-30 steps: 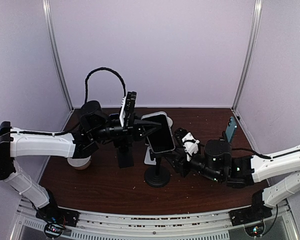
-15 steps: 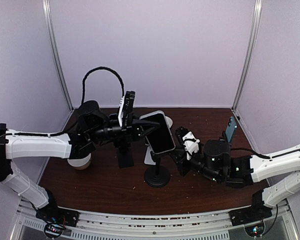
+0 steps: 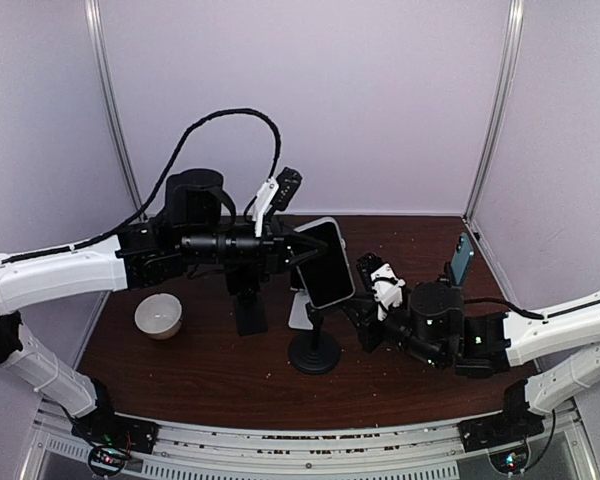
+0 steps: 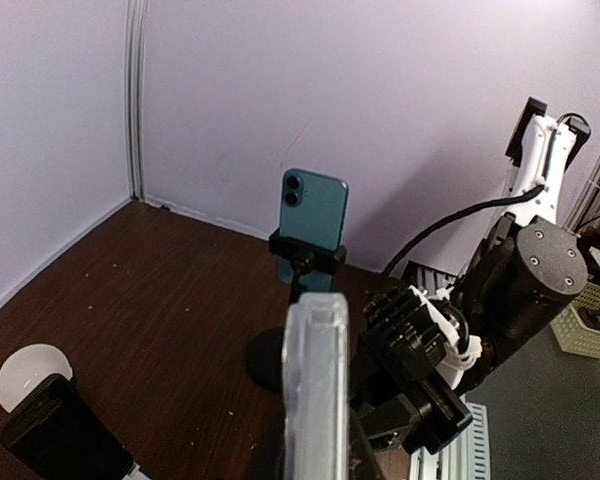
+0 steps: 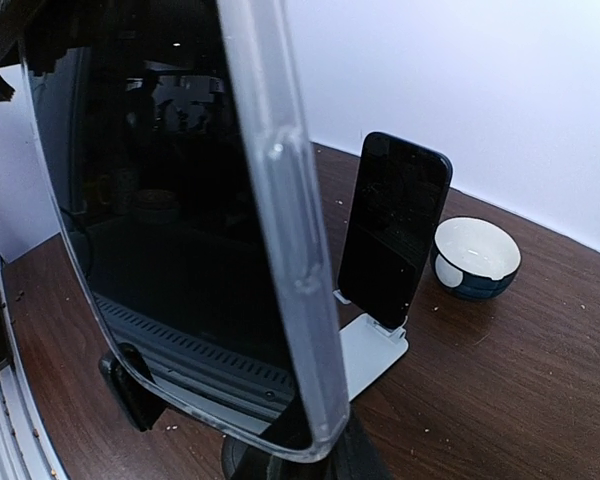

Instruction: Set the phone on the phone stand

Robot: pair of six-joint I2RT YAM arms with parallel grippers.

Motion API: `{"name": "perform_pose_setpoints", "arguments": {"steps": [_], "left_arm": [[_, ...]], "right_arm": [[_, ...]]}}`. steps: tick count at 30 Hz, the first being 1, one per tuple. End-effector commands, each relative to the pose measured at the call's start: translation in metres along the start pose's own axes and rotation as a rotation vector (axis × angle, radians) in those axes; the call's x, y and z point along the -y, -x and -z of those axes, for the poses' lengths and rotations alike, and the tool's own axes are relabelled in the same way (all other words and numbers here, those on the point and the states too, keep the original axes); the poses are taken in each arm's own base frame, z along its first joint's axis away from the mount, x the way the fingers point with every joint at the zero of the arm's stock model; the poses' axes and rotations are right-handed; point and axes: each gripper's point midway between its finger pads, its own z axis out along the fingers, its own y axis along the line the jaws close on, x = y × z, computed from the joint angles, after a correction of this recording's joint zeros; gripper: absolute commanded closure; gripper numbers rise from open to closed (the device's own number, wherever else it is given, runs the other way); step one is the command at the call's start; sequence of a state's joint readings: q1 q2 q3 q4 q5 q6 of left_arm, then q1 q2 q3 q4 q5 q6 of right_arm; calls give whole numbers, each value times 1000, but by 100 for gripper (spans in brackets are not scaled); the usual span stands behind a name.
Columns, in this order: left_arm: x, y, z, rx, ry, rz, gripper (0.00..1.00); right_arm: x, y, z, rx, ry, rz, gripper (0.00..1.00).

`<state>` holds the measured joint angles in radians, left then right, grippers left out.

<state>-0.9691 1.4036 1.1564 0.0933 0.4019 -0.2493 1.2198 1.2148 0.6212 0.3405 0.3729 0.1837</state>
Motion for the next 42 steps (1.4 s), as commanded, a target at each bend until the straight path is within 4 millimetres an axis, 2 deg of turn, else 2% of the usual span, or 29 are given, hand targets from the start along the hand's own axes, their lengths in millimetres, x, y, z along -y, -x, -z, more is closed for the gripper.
{"name": "perform_pose_setpoints", "arguments": {"steps": [1, 4, 8, 11, 14, 18, 28, 30, 34, 38, 42], "left_arm": [[-25, -44, 8, -253, 166, 16, 100], [-22, -45, 3, -298, 182, 29, 100], [-8, -54, -5, -396, 198, -16, 100], [-11, -64, -4, -458, 221, -11, 100], [-14, -70, -2, -506, 241, -20, 100], [-18, -68, 6, -521, 274, -47, 100], [-18, -70, 10, -539, 274, -64, 100], [-16, -71, 8, -539, 256, -60, 100], [-5, -66, -3, -476, 181, -62, 100], [4, -47, -14, -329, 120, -90, 100], [3, -33, -21, -285, 102, -128, 100]], "right_arm": [[14, 8, 7, 24, -65, -27, 100], [11, 10, 1, 7, -69, -19, 100], [15, 13, 0, 12, -98, -57, 100], [24, 14, -1, -2, -153, -76, 100], [38, 7, -2, -40, -231, -92, 100], [48, -2, -1, -65, -262, -126, 100], [71, 4, 13, -49, -338, -205, 100], [68, 7, 12, -42, -316, -211, 100], [43, 16, 5, -21, -177, -169, 100], [19, 22, -2, -17, -58, -144, 100], [4, 24, -4, -13, 26, -139, 87]]}}
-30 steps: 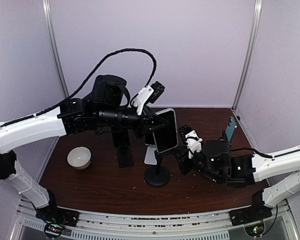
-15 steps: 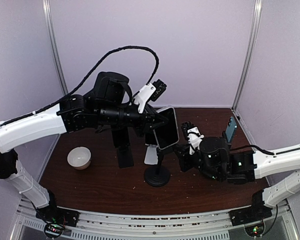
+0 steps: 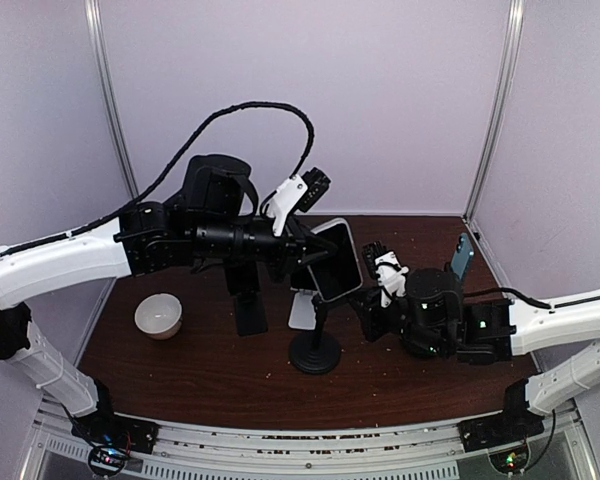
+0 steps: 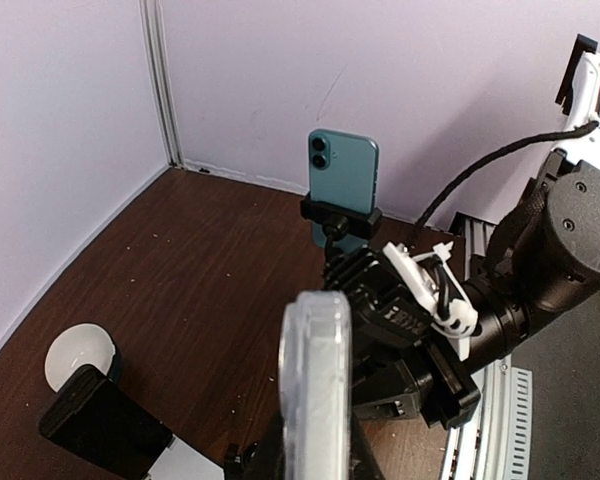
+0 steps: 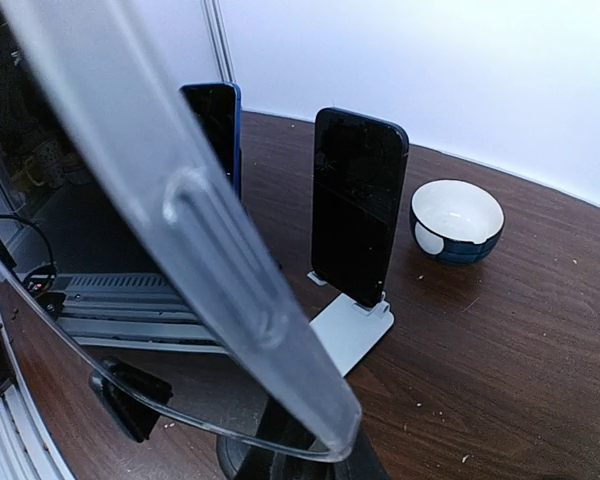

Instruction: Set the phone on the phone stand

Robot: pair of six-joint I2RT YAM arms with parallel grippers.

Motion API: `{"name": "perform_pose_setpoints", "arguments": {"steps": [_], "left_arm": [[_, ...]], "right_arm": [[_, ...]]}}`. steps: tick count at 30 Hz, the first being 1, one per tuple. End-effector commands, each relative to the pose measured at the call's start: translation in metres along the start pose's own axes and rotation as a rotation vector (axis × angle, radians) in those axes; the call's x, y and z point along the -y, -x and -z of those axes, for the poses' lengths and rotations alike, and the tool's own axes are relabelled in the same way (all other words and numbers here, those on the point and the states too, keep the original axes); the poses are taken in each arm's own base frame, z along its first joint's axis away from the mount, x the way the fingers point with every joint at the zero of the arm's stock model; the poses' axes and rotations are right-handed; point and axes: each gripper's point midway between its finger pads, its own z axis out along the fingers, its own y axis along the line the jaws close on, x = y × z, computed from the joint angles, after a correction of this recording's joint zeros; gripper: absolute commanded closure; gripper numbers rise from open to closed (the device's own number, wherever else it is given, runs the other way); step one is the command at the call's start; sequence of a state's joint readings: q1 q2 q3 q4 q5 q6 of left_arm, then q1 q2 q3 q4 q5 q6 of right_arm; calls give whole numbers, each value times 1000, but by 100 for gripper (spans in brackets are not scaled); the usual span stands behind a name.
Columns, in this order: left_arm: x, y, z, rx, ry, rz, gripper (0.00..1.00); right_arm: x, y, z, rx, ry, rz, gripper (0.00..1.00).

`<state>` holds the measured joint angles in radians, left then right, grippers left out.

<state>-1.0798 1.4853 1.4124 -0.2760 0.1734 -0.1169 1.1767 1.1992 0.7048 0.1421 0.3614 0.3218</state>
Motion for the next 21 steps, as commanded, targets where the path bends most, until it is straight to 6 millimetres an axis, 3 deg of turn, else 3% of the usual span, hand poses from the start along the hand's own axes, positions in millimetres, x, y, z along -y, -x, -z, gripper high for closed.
{"name": "perform_pose_setpoints", "arguments": {"steps": [1, 8, 12, 16, 21], "left_arm": [[-2, -30, -12, -91, -32, -37, 100], [-6, -26, -8, -78, -34, -62, 100], [-7, -32, -8, -74, -65, -50, 100], [-4, -32, -8, -67, -97, -72, 100], [2, -30, -8, -54, -133, -94, 100]], "right_arm": [[-15, 20, 1, 65, 88, -34, 83], [-17, 25, 16, 83, 141, 9, 55], [-23, 21, 22, 62, 190, 56, 47], [-24, 16, 30, 40, 216, 99, 32], [-25, 27, 43, 46, 241, 142, 11]]}}
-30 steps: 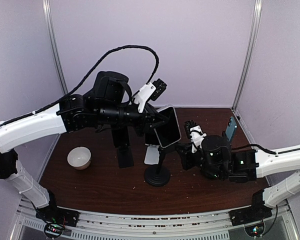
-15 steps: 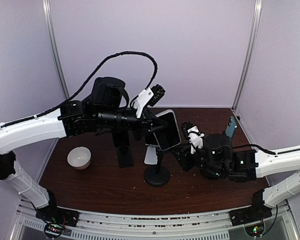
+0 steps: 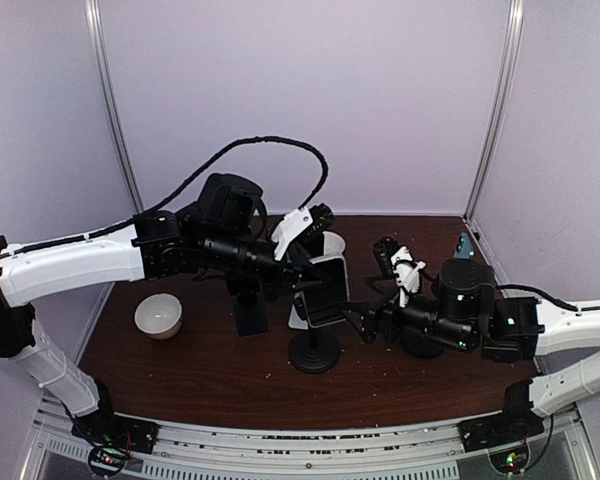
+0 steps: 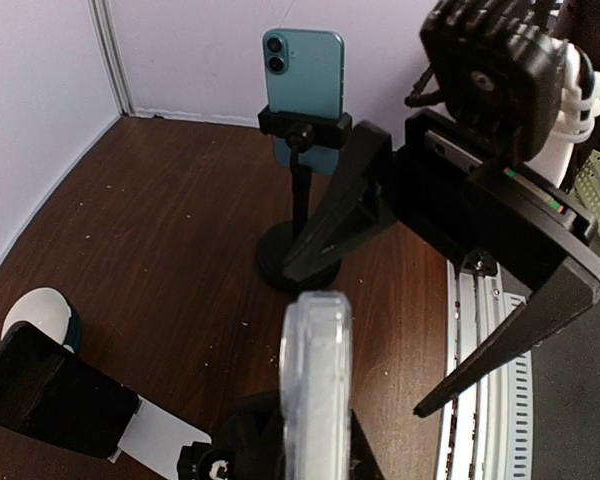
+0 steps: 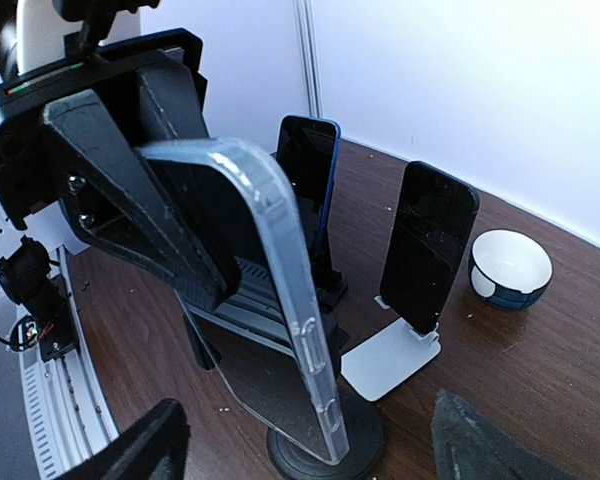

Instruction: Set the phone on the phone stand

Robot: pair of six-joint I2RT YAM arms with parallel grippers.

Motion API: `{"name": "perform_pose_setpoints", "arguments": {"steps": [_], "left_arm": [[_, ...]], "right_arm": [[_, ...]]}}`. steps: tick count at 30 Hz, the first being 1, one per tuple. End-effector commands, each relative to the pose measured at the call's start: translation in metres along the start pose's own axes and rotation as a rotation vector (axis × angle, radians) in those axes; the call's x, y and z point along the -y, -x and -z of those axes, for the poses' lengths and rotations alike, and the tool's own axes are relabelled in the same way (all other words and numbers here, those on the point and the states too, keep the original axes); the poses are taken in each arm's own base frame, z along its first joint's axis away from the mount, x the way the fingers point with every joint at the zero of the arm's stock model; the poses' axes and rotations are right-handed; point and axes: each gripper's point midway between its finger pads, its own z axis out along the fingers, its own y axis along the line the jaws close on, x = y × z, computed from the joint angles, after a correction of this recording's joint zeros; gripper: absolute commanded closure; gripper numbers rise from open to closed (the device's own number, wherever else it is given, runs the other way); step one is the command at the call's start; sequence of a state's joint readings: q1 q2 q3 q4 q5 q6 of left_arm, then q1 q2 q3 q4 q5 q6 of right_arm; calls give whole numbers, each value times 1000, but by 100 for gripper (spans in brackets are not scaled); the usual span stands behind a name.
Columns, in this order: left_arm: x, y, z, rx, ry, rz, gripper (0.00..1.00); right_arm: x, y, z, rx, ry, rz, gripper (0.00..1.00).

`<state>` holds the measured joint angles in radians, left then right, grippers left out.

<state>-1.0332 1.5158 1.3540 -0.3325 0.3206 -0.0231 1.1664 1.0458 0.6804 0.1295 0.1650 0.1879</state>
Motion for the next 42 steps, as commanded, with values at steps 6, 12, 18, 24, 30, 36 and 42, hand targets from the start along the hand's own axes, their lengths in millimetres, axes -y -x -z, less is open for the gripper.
{"name": "perform_pose_setpoints", "arguments": {"steps": [6, 12, 18, 24, 30, 36, 42], "left_arm": [[3, 25, 6, 103, -28, -77, 100], [8, 25, 8, 140, -55, -114, 100], [1, 15, 2, 118, -61, -85, 100], [1, 15, 2, 134, -60, -106, 100], [6, 15, 3, 157, -94, -133, 100], [7, 15, 1, 172, -108, -151, 96], [9, 20, 6, 226, -107, -178, 48]], "right_arm": [[-15, 11, 15, -26, 222, 49, 2], [-14, 5, -9, -96, 299, 35, 17], [-19, 4, -25, -111, 324, 72, 27], [-16, -4, -32, -131, 309, 100, 66], [-16, -12, -31, -152, 326, 118, 88], [-16, -12, -32, -159, 342, 129, 100], [-15, -5, -24, -130, 348, 72, 100]]}}
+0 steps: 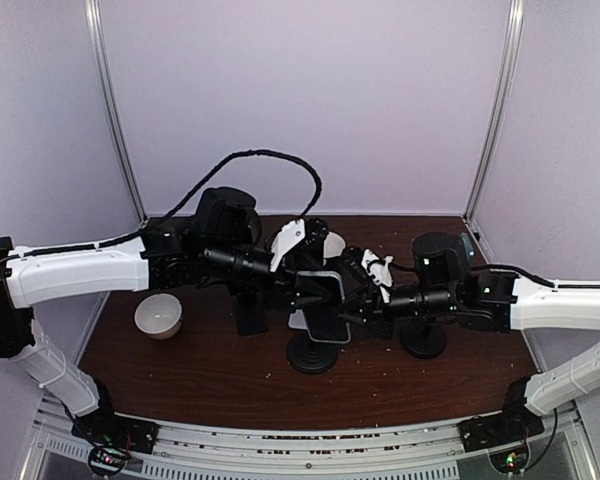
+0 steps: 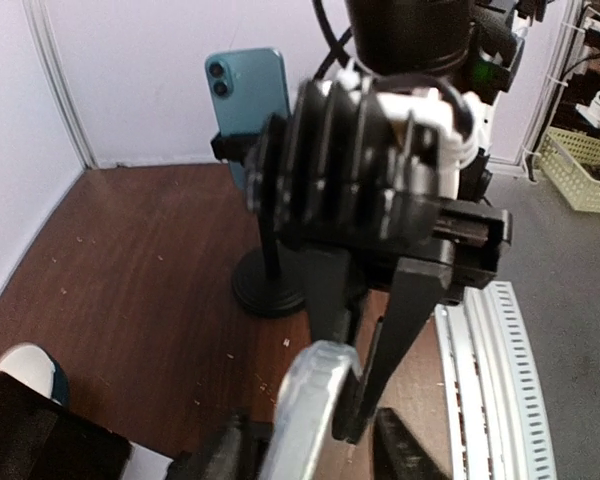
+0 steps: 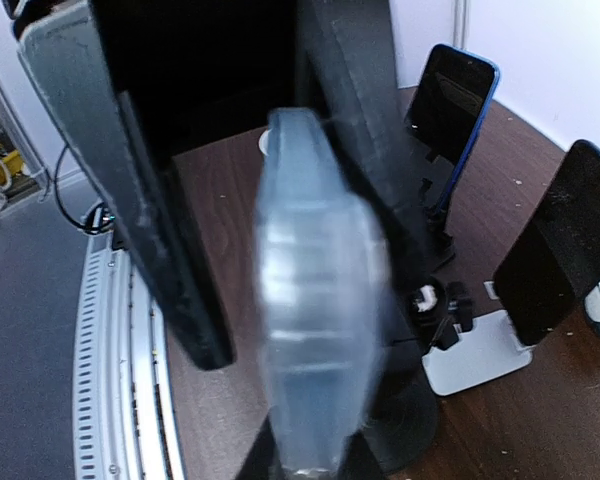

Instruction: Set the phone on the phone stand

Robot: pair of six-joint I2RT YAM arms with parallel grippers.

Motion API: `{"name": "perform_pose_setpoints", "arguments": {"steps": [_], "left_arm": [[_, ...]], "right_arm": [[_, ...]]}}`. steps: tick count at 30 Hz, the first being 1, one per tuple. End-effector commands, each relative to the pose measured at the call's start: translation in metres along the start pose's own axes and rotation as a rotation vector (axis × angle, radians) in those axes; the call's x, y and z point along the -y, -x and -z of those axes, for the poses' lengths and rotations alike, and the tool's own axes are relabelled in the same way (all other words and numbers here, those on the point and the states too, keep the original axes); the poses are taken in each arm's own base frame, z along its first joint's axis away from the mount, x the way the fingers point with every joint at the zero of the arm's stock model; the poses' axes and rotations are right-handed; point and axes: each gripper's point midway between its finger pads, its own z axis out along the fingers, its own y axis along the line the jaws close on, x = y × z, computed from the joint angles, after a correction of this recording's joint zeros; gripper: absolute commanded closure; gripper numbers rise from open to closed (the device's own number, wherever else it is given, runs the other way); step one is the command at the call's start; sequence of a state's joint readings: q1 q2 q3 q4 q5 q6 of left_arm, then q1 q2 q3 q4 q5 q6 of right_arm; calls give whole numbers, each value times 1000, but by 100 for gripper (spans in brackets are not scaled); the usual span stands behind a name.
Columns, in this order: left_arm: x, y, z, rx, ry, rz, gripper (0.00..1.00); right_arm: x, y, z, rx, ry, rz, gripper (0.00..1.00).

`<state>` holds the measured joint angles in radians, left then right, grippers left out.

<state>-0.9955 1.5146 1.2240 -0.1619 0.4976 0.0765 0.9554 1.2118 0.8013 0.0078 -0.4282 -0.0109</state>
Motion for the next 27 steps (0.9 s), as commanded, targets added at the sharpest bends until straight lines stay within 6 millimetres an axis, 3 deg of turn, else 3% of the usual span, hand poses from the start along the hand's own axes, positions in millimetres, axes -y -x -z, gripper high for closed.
{"name": "perform_pose_setpoints", "arguments": {"steps": [1, 4, 12, 16, 19, 24, 27], "left_arm": [[-4, 37, 12, 154, 38, -94, 42], [-6, 33, 12, 161, 55, -100, 31], [-12, 29, 12, 186, 89, -79, 24], [-12, 38, 32, 213, 130, -109, 3], [-13, 41, 51, 236, 176, -136, 2], [-33, 12, 74, 277, 244, -35, 2], [-28, -5, 69, 295, 197, -11, 2]], "right_arm": [[6, 21, 10, 85, -27, -59, 100], [4, 21, 9, 100, -13, -97, 100], [6, 29, 12, 171, -18, -130, 100], [4, 33, 16, 186, -12, -136, 100], [3, 42, 25, 215, -18, -136, 100], [9, 51, 31, 244, -91, -185, 100], [15, 53, 35, 266, -186, -173, 100]]}}
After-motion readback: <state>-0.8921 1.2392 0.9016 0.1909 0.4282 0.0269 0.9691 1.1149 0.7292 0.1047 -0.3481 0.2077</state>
